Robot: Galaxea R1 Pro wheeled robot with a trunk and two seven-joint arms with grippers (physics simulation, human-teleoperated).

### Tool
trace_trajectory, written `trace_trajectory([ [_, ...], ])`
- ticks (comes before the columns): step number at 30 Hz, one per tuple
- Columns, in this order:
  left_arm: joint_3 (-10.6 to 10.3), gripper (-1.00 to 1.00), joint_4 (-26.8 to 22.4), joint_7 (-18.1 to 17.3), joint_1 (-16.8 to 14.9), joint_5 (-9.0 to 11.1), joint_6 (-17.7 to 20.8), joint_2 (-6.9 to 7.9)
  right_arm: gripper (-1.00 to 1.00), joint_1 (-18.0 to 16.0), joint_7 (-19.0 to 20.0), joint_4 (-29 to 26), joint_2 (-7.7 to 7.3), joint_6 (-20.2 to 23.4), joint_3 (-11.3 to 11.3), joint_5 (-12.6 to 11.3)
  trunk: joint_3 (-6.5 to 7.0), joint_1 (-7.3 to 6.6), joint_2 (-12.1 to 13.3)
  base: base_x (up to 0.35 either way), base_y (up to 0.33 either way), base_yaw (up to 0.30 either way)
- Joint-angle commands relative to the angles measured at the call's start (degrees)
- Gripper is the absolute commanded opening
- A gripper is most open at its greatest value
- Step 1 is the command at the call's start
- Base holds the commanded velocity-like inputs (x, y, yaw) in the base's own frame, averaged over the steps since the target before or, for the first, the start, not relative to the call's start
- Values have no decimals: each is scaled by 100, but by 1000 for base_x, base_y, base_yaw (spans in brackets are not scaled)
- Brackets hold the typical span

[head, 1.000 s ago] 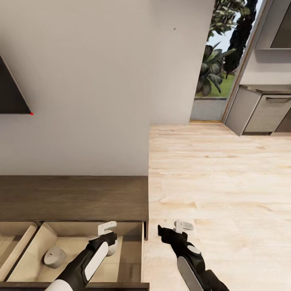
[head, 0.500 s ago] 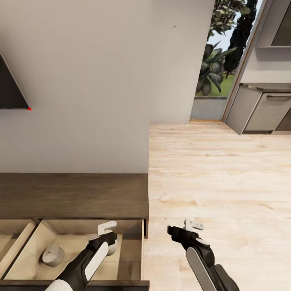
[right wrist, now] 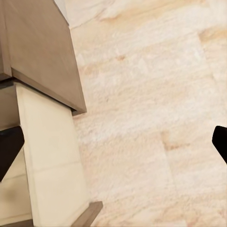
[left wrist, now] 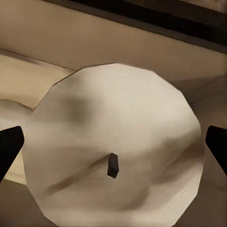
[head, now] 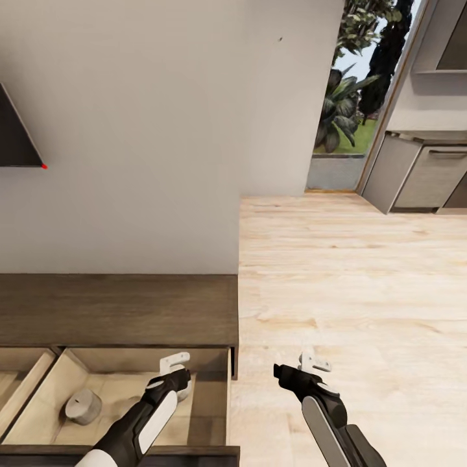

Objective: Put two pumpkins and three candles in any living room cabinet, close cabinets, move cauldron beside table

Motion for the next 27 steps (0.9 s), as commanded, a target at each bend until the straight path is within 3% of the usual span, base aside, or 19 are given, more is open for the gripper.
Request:
trace_trajectory([
  [1,-31,-100,9,51,-4,28,-7,4,100,-4,-57,-6,-1,6,7,-55,-23,22,-44,0,0,0],
  [27,-53,-100,193,51,-4,-2,-79,-81,100,-4,-52,175,-1,-17,7,-55,-490,593,-1087,0,0,0],
])
